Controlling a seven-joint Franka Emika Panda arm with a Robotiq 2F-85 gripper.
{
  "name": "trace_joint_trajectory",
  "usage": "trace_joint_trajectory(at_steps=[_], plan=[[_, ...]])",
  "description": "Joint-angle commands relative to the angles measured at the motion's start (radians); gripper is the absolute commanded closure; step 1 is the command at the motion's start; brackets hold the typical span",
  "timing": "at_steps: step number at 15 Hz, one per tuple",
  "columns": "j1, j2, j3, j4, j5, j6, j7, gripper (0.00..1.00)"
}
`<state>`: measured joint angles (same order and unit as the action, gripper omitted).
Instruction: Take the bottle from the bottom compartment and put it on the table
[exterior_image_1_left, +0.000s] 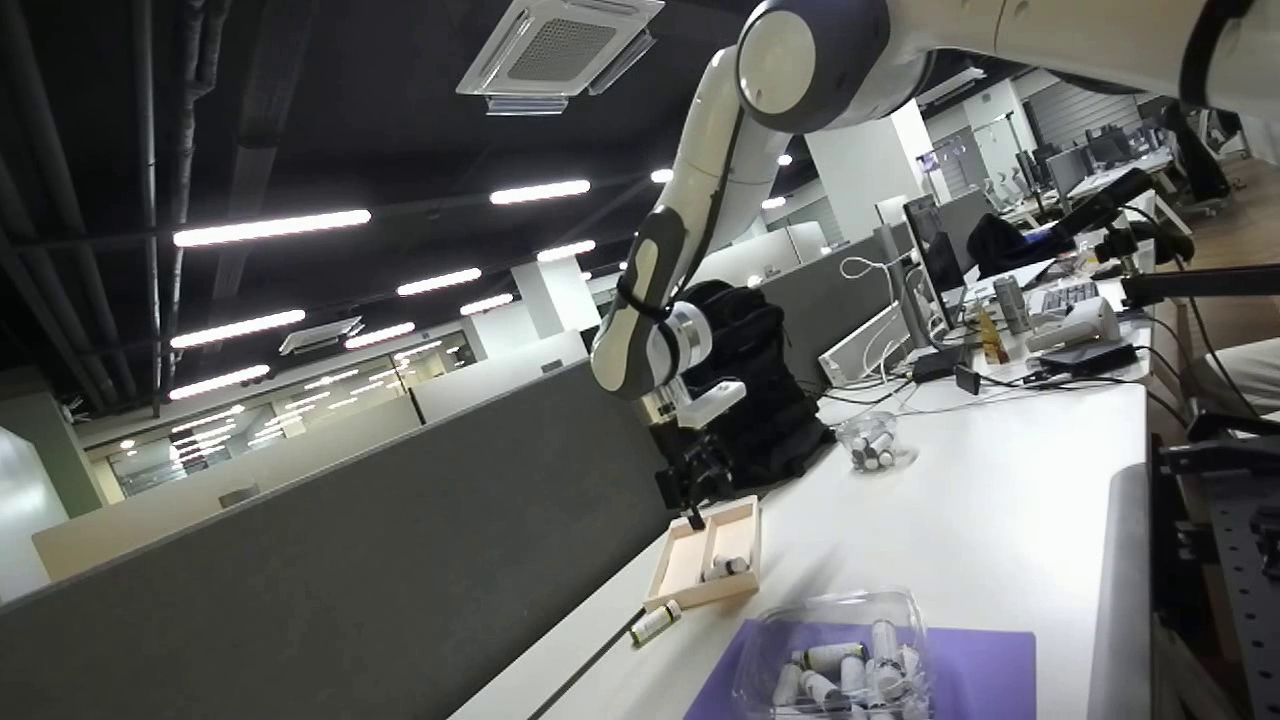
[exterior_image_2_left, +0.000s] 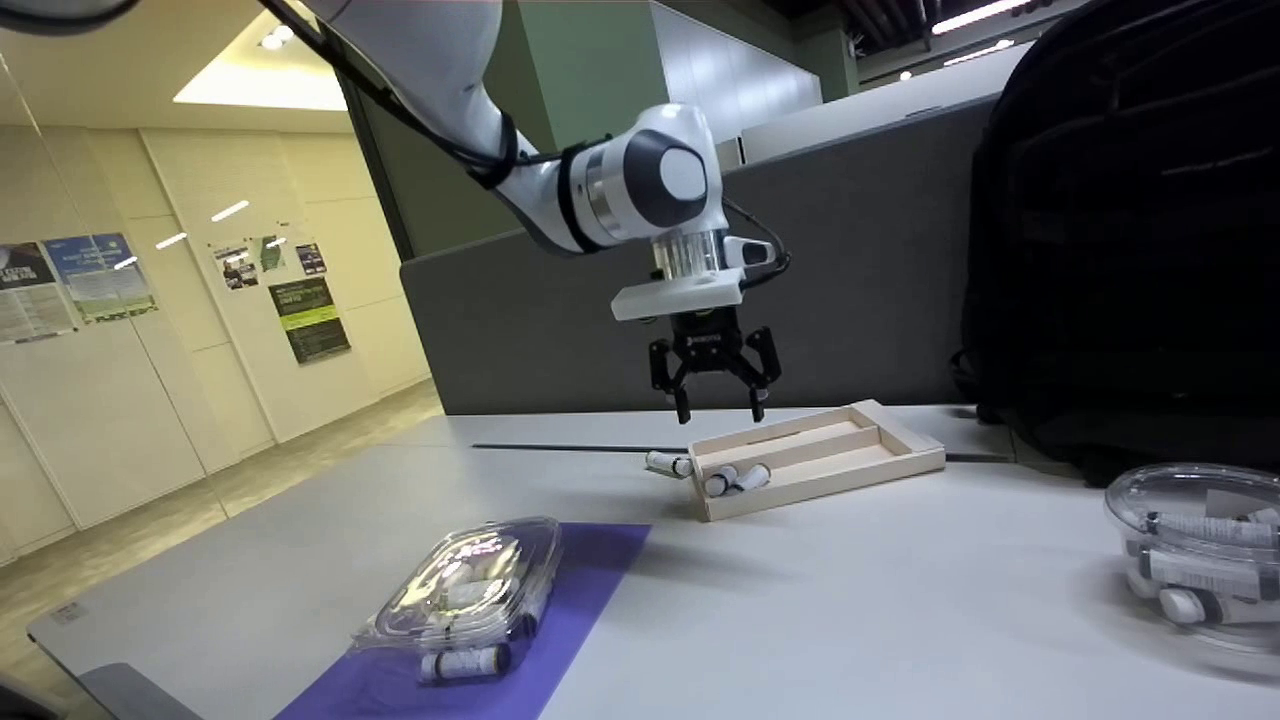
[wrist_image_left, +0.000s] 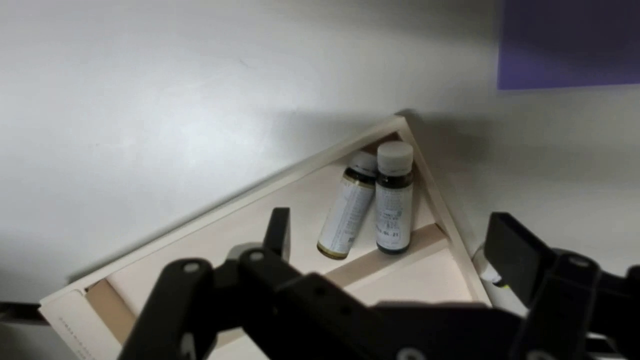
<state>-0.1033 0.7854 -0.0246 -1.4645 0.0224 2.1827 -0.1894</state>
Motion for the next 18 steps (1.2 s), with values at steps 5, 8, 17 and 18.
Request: trace_joint_trajectory(at_steps=[5, 8, 17, 18], plan=[[-0.004, 0.114, -0.011, 0.115, -0.029, -0.088, 0.011, 0.0], [0.001, 0.137, -0.009, 0.142, -0.041, -0.109, 0.008, 0.0], [0.018, 0.192, -0.006, 0.207, -0.071, -0.175, 0.0, 0.32], [0.02, 0.196, -0.006, 0.212, -0.074, -0.181, 0.0, 0.4]])
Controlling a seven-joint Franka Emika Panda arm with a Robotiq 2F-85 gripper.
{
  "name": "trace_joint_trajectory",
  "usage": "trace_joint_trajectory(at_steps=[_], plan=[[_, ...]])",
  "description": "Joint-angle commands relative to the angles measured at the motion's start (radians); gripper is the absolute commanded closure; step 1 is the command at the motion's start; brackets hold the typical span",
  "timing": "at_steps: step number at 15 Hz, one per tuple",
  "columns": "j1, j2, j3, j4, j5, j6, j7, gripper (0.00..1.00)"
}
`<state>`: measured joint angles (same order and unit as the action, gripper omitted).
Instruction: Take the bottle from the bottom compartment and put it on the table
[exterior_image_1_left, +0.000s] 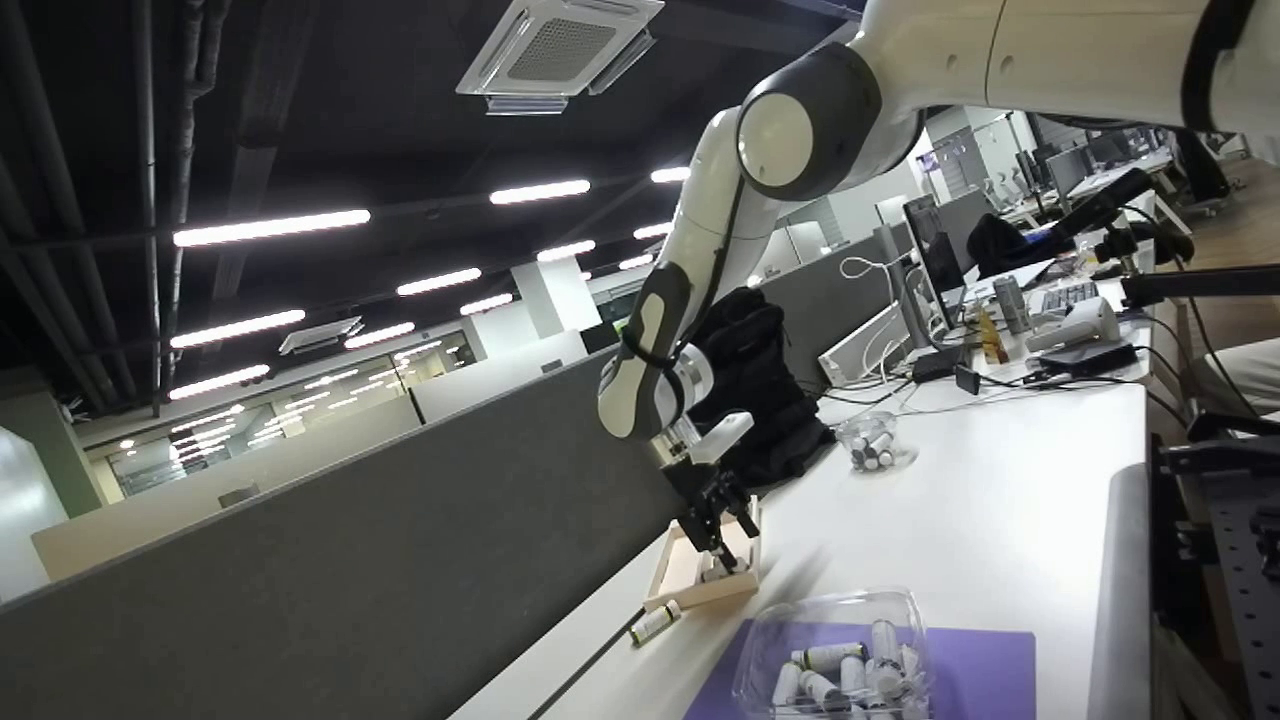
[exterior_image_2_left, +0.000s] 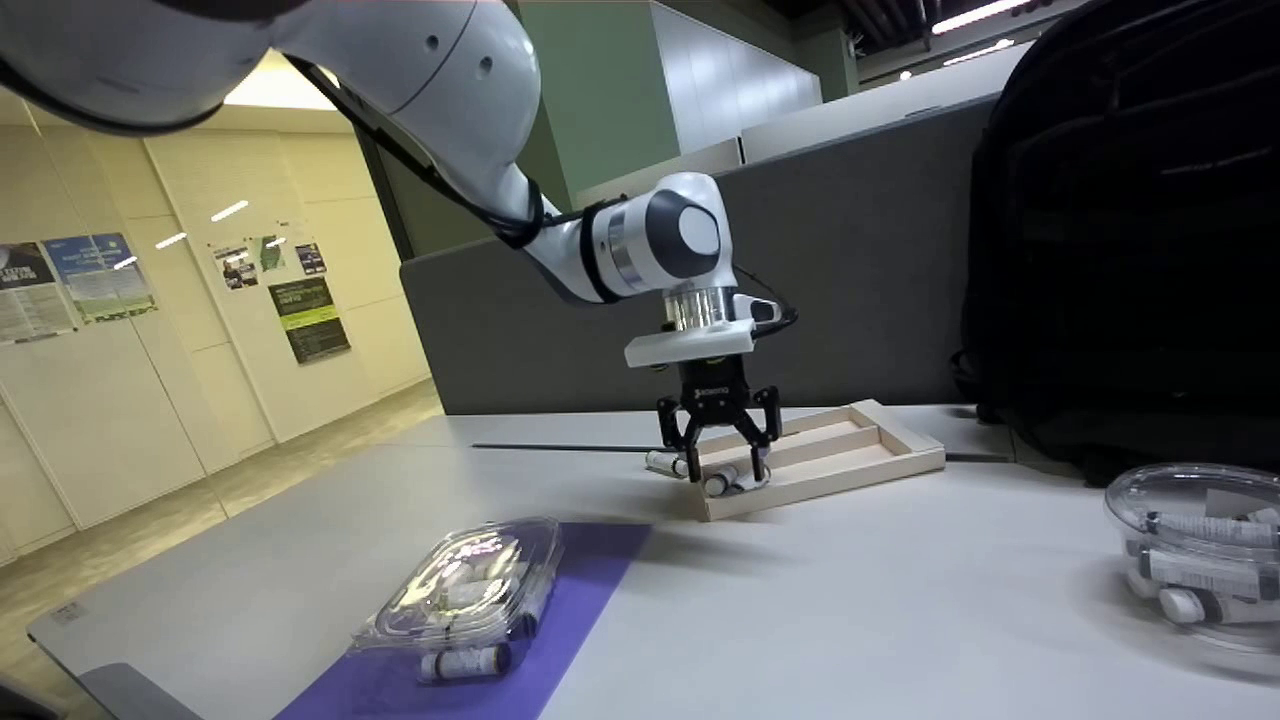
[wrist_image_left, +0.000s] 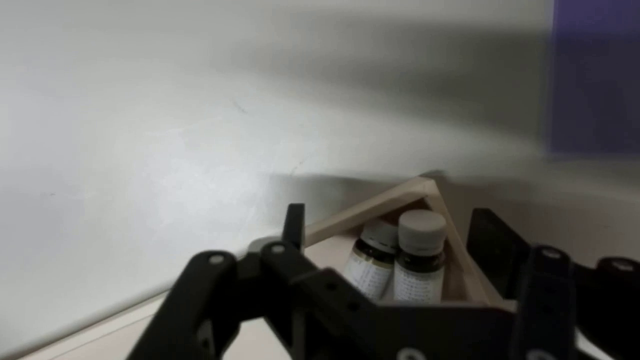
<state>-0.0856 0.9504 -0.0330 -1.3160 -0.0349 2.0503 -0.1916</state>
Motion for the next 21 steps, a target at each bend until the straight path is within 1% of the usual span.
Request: trace_joint_trajectory(at_steps=[1, 2, 4, 8, 9, 10, 12, 14, 17, 18, 19, 21], plan=[[0.002, 0.036, 0.003, 0.073, -0.019, -0.055, 0.002, 0.47], [0.002, 0.041, 0.004, 0.08, -0.019, -0.062, 0.001, 0.55], [0.005, 0.048, 0.004, 0.092, -0.02, -0.071, 0.003, 0.67], [0.004, 0.068, 0.007, 0.134, -0.016, -0.115, -0.001, 0.95], [0.004, 0.074, 0.007, 0.145, -0.017, -0.127, -0.002, 0.97], [0.004, 0.079, 0.008, 0.154, -0.018, -0.138, -0.004, 0.95], [0.005, 0.085, 0.008, 0.17, -0.019, -0.156, -0.008, 1.0], [0.004, 0.086, 0.012, 0.178, -0.019, -0.174, -0.02, 1.0], [0.013, 0.057, 0.018, 0.147, -0.029, -0.17, -0.048, 1.0], [0.016, 0.052, 0.019, 0.144, -0.035, -0.18, -0.057, 0.96], [0.019, 0.05, 0.021, 0.147, -0.04, -0.189, -0.067, 0.74], [0.02, 0.054, 0.025, 0.167, -0.041, -0.213, -0.074, 0.7]])
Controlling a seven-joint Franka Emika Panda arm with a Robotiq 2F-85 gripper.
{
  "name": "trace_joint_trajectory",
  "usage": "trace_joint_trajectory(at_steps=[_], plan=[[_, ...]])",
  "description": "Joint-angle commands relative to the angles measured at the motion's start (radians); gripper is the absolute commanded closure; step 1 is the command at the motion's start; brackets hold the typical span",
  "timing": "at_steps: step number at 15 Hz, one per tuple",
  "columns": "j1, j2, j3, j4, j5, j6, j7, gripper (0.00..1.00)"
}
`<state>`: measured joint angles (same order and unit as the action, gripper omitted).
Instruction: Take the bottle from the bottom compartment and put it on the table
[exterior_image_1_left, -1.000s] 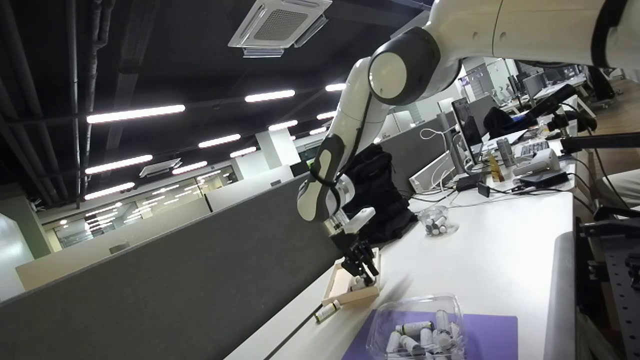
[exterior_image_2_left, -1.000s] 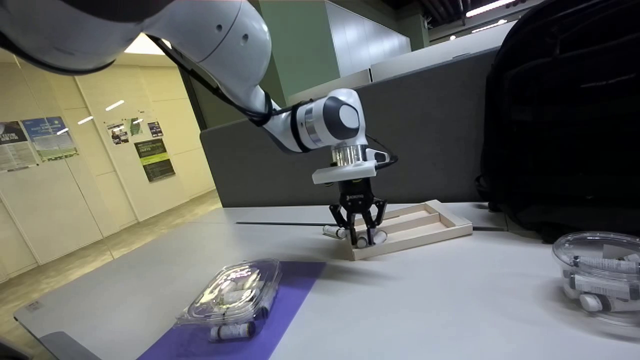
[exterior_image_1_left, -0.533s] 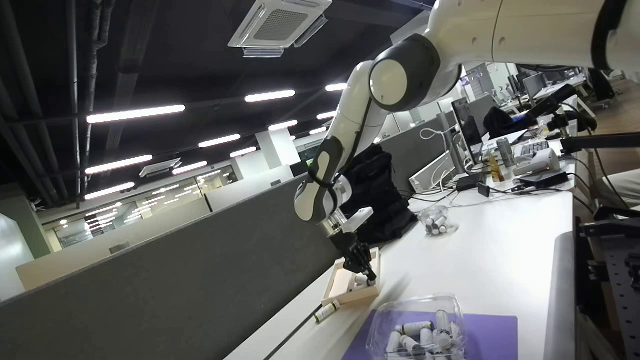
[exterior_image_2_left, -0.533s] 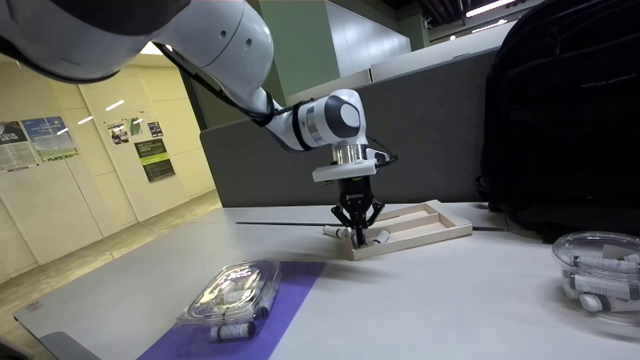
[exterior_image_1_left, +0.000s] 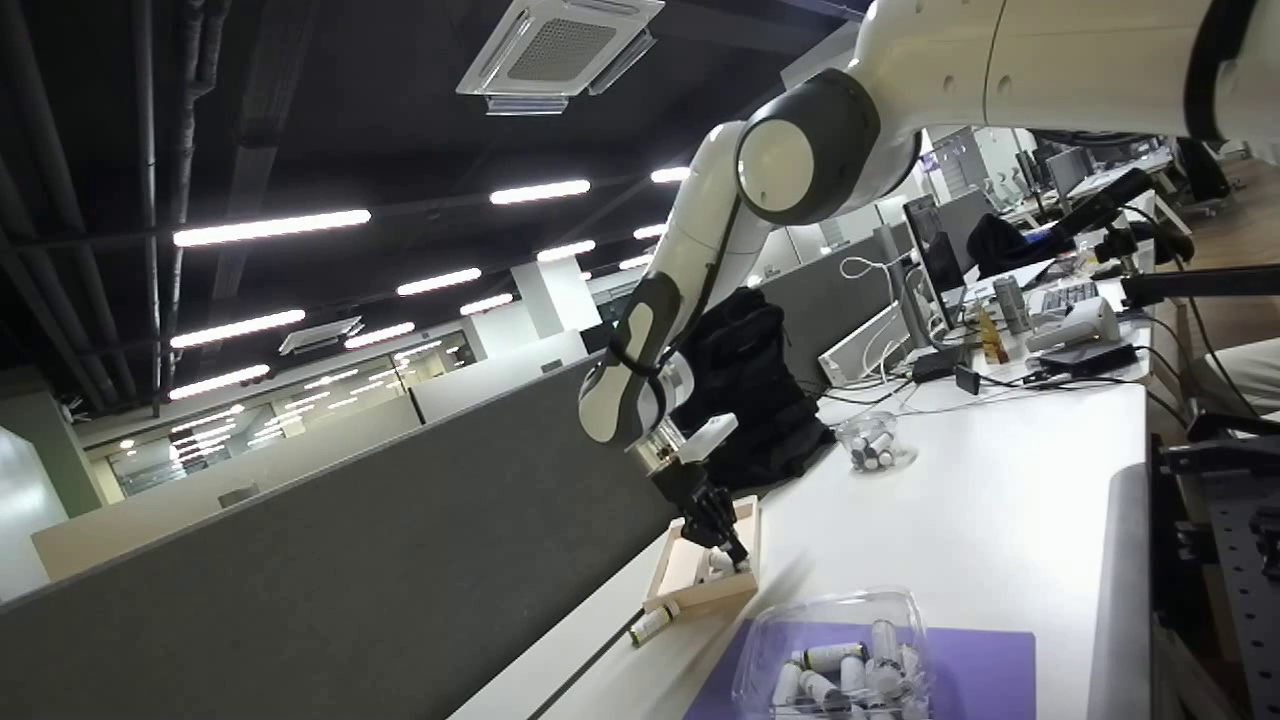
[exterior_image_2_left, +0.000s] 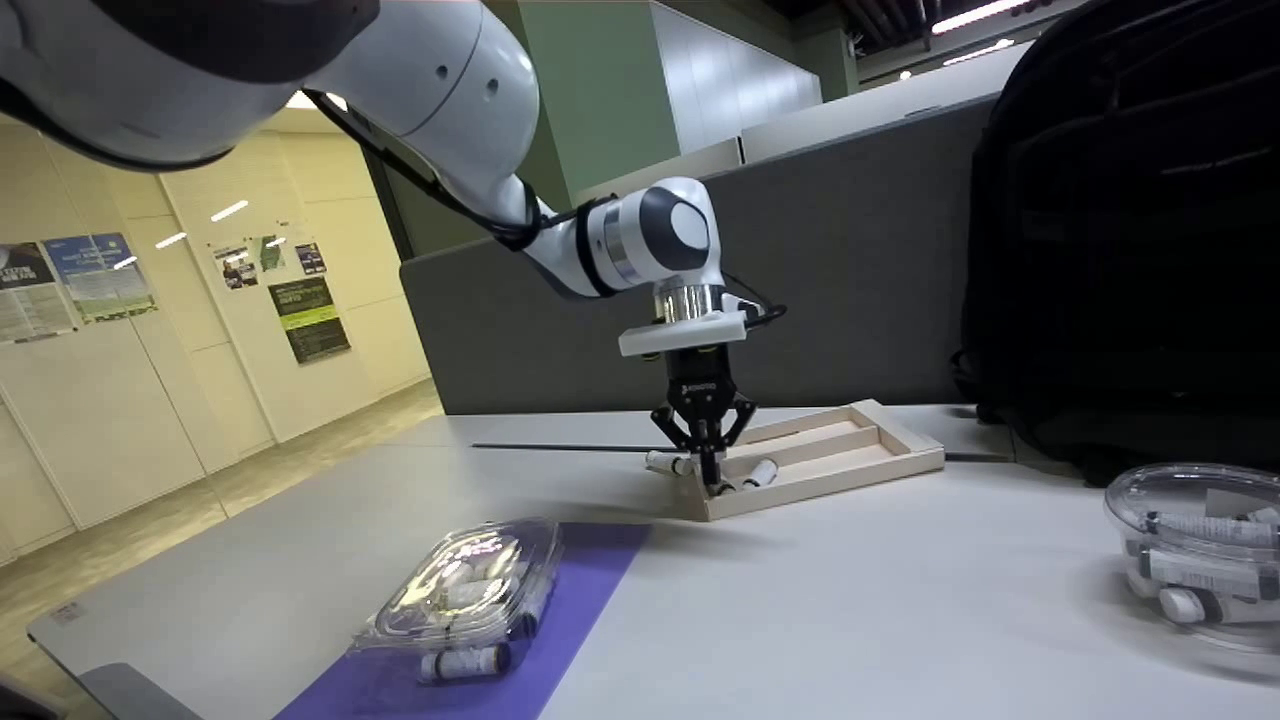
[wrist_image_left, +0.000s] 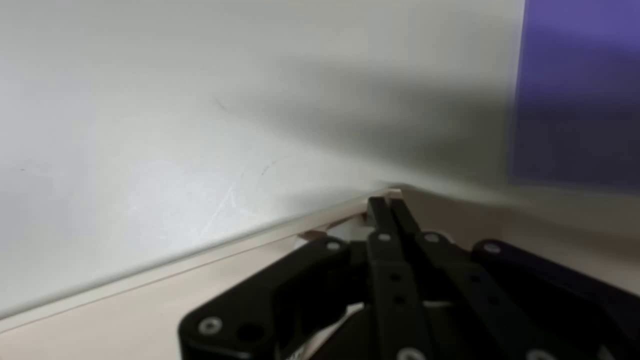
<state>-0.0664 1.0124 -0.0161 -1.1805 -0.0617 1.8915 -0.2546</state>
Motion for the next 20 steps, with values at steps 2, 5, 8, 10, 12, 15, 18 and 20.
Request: trace_joint_trajectory(at_steps=[2, 5, 8, 10, 12, 15, 18, 20], plan=[[0.009, -0.014, 0.008, 0.039, -0.019, -0.041, -0.015, 0.56], [0.032, -0.025, -0.002, 0.045, -0.051, 0.046, -0.002, 0.36], [0.025, -0.03, 0.005, 0.05, -0.044, 0.149, 0.011, 0.16], [0.009, -0.027, 0.005, 0.054, -0.029, 0.191, 0.018, 0.03], [-0.009, -0.03, 0.003, 0.043, -0.019, 0.223, 0.023, 0.0], [-0.044, -0.049, 0.008, 0.013, 0.007, 0.254, 0.014, 0.0], [-0.043, -0.022, 0.004, 0.042, -0.001, 0.245, -0.002, 0.0], [-0.045, -0.022, 0.005, 0.042, 0.0, 0.248, -0.002, 0.0]])
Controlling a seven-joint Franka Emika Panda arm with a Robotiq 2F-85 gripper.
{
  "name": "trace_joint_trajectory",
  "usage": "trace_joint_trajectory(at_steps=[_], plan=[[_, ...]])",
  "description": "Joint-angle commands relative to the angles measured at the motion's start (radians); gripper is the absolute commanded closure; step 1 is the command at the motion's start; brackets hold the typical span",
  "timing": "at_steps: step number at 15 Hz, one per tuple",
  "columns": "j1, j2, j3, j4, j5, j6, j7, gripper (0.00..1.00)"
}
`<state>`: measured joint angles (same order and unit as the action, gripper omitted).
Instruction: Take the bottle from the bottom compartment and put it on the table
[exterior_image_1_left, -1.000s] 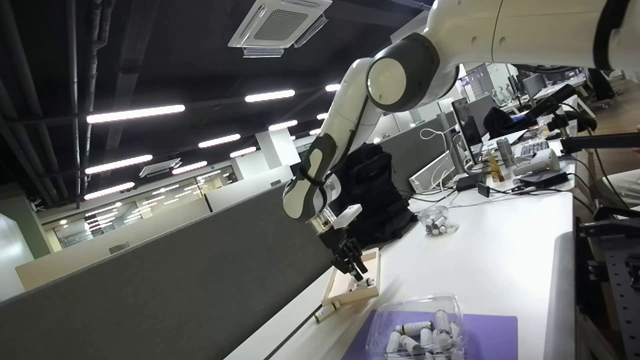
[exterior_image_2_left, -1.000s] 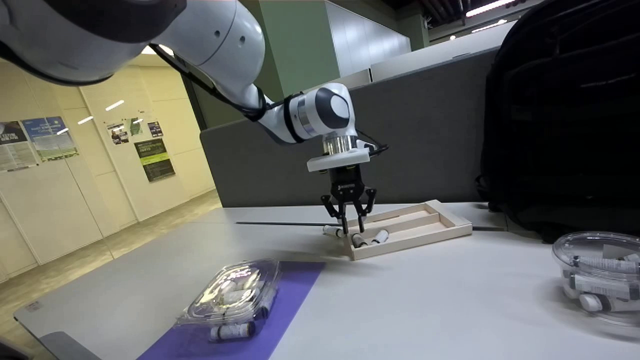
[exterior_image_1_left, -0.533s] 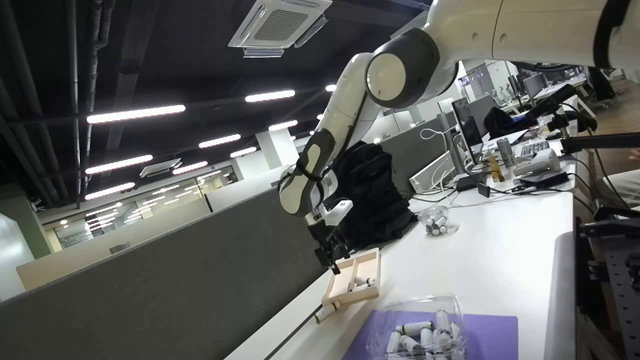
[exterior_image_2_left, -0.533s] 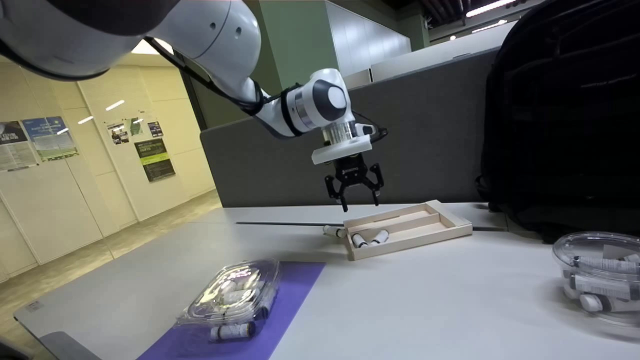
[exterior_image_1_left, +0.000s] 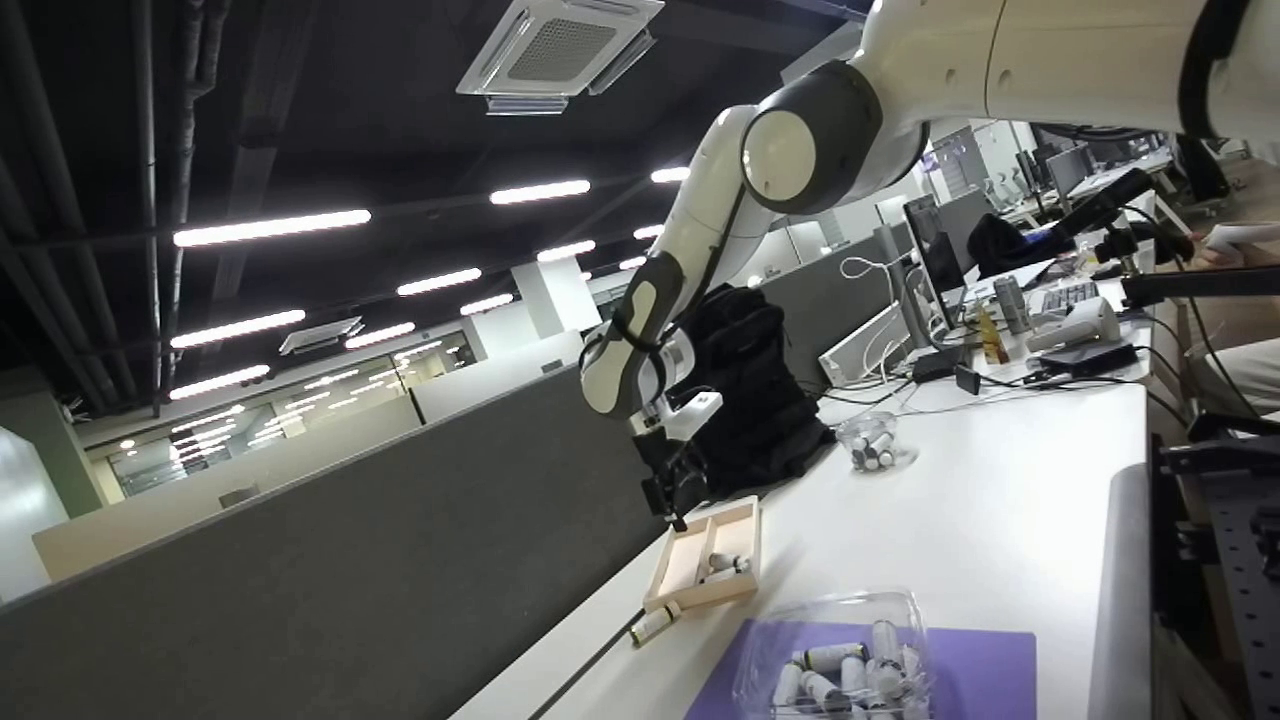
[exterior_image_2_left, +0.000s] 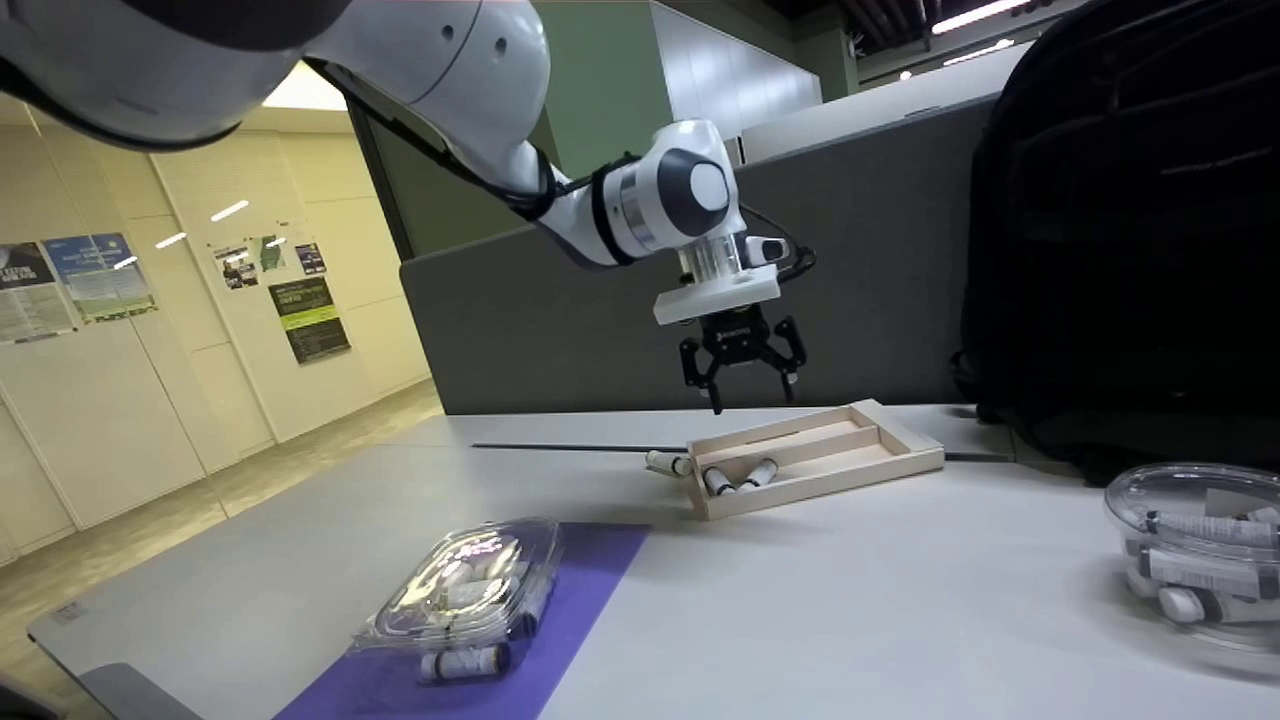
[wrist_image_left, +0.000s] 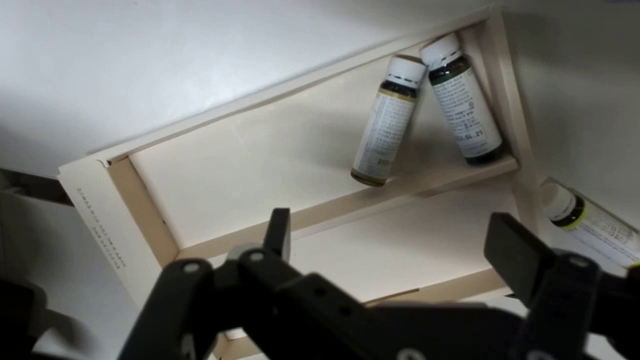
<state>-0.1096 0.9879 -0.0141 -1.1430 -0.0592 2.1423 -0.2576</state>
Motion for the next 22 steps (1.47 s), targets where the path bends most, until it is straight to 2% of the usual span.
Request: trace_joint_trajectory(at_steps=[1, 5, 12, 16, 17, 18, 22], plan=[[0.0, -0.003, 0.002, -0.013, -0.011, 0.032, -0.008, 0.0], [-0.001, 0.007, -0.005, -0.081, -0.028, 0.162, -0.019, 0.0], [-0.022, 0.004, 0.011, -0.188, -0.021, 0.271, -0.05, 0.0], [-0.028, 0.019, 0.012, -0.19, -0.018, 0.294, -0.053, 0.0], [-0.028, 0.024, 0.011, -0.186, -0.019, 0.292, -0.051, 0.07], [-0.031, 0.029, 0.013, -0.179, -0.018, 0.286, -0.055, 0.26], [-0.029, 0.038, 0.013, -0.173, -0.021, 0.278, -0.061, 0.55]])
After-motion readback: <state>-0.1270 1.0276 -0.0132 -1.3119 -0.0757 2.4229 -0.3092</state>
